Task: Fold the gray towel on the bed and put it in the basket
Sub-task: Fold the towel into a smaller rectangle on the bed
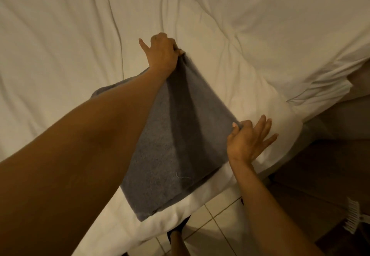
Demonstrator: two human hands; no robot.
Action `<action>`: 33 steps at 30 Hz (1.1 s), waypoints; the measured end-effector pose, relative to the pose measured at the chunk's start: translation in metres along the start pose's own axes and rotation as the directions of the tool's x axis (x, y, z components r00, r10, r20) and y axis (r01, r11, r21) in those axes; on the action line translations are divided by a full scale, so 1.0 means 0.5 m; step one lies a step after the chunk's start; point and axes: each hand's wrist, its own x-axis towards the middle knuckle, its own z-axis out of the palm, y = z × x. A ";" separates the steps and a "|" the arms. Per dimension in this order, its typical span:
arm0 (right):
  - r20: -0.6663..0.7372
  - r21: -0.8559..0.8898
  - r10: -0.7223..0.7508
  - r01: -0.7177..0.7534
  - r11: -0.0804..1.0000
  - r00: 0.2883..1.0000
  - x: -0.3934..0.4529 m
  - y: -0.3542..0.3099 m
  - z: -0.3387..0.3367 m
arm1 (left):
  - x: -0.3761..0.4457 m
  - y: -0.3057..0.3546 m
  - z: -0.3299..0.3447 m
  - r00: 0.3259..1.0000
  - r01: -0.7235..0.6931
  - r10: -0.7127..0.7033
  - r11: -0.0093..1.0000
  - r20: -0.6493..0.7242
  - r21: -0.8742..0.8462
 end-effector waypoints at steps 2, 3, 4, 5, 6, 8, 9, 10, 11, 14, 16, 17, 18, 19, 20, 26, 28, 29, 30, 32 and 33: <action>0.010 -0.006 -0.060 0.060 0.998 0.998 -0.003 -0.008 0.005 | -0.016 -0.015 0.023 0.999 -0.001 -0.002 0.997 0.043 0.072; -0.010 0.000 -0.118 0.118 0.993 0.993 -0.011 -0.012 0.009 | -0.031 -0.019 0.033 0.999 -0.002 -0.002 0.995 0.046 0.097; -0.037 0.001 -0.192 0.192 0.981 0.981 -0.022 -0.016 0.011 | -0.052 -0.022 0.042 0.999 -0.007 0.004 0.995 0.035 0.102; -0.050 -0.008 -0.273 0.273 0.962 0.961 -0.036 -0.021 0.014 | -0.078 -0.024 0.052 1.000 -0.021 0.020 0.996 0.014 0.087; -0.041 -0.018 -0.351 0.350 0.936 0.936 -0.051 -0.026 0.020 | -0.109 -0.029 0.063 0.999 -0.047 0.048 0.997 -0.008 0.066; 0.029 0.001 -0.442 0.442 0.897 0.896 -0.079 -0.032 0.041 | -0.174 -0.042 0.087 0.992 -0.127 0.126 0.991 0.019 0.035; 0.076 0.029 -0.447 0.446 0.895 0.891 -0.088 -0.031 0.052 | -0.200 -0.048 0.100 0.984 -0.166 0.164 0.986 0.073 0.028; 0.121 0.055 -0.436 0.432 0.900 0.892 -0.096 -0.029 0.065 | -0.217 -0.055 0.115 0.974 -0.189 0.184 0.982 0.135 0.026; 0.154 0.070 -0.418 0.412 0.908 0.895 -0.100 -0.025 0.077 | -0.224 -0.063 0.129 0.964 -0.198 0.189 0.980 0.187 0.029; 0.196 0.039 -0.392 0.392 0.919 0.899 -0.100 -0.014 0.098 | -0.205 -0.078 0.149 0.944 -0.220 0.195 0.973 0.266 0.069; 0.214 0.036 -0.398 0.400 0.916 0.892 -0.094 -0.016 0.101 | -0.185 -0.085 0.148 0.918 -0.242 0.198 0.966 0.342 0.089; 0.226 0.032 -0.398 0.402 0.915 0.889 -0.091 -0.018 0.101 | -0.176 -0.087 0.145 0.900 -0.249 0.195 0.964 0.390 0.092; 0.236 0.026 -0.396 0.401 0.916 0.887 -0.089 -0.020 0.100 | -0.167 -0.087 0.139 0.881 -0.253 0.188 0.963 0.433 0.096; 0.245 0.020 -0.392 0.399 0.917 0.887 -0.088 -0.022 0.098 | -0.161 -0.085 0.131 0.866 -0.256 0.181 0.961 0.467 0.103; 0.253 0.014 -0.390 0.399 0.917 0.886 -0.088 -0.024 0.096 | -0.157 -0.082 0.122 0.854 -0.259 0.175 0.960 0.491 0.108; 0.336 -0.002 -0.430 0.457 0.890 0.838 -0.093 -0.010 0.076 | -0.262 -0.091 0.078 0.872 -0.196 0.173 0.981 0.458 0.003; 0.343 -0.007 -0.476 0.509 0.861 0.810 -0.103 0.010 0.069 | -0.338 -0.105 0.080 0.889 -0.165 0.154 0.986 0.432 -0.010; 0.351 -0.008 -0.499 0.535 0.845 0.792 -0.109 0.023 0.065 | -0.375 -0.110 0.083 0.899 -0.154 0.144 0.988 0.414 -0.010; 0.357 -0.009 -0.523 0.563 0.827 0.774 -0.114 0.035 0.061 | -0.409 -0.113 0.084 0.907 -0.139 0.132 0.990 0.399 -0.011; 0.361 -0.025 -0.577 0.626 0.779 0.733 -0.118 0.060 0.053 | -0.462 -0.115 0.087 0.916 -0.104 0.105 0.994 0.386 -0.022; 0.371 -0.041 -0.600 0.658 0.752 0.709 -0.119 0.071 0.046 | -0.487 -0.115 0.086 0.919 -0.089 0.091 0.996 0.384 -0.024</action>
